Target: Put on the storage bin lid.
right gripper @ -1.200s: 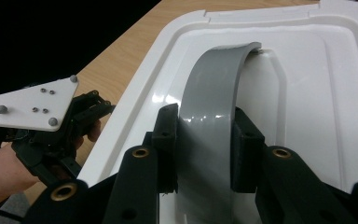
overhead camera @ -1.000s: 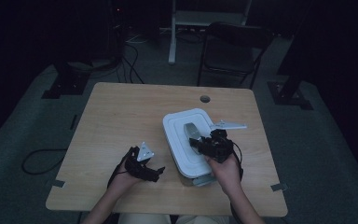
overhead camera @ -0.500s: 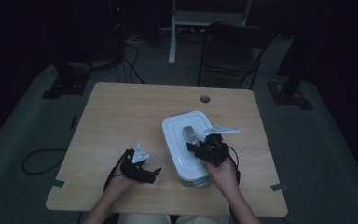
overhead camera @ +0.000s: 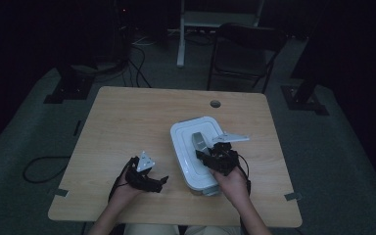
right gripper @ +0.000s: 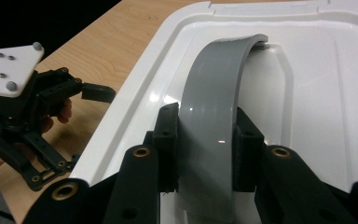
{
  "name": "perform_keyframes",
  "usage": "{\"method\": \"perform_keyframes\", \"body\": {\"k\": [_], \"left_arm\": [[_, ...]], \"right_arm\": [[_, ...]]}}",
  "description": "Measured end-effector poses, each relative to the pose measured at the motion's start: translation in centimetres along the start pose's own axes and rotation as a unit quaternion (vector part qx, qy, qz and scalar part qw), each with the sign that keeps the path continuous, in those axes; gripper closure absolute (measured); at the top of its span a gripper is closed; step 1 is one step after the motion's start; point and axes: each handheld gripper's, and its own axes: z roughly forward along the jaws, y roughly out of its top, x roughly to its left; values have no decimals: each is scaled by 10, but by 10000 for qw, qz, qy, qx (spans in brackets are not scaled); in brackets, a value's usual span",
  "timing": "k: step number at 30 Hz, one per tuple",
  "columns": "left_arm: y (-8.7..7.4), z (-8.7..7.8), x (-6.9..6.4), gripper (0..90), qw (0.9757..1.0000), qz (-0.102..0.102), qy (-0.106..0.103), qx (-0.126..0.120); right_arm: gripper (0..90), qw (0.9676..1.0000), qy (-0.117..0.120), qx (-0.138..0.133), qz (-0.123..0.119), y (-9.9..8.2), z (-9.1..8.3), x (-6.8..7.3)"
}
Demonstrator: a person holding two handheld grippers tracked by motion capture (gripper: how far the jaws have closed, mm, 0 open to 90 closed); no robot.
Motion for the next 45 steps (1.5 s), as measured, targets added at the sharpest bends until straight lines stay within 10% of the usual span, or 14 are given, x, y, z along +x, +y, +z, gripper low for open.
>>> {"method": "perform_keyframes", "body": {"k": [24,45], "left_arm": [[6,1,3,37,10000,-25,1,2],[17,2,6,37,9999,-86,13,-57]], "right_arm": [[451,9993,351,80,118,11,-10,1],[132,9966,-232,-781,149,12,-57,-35]]}}
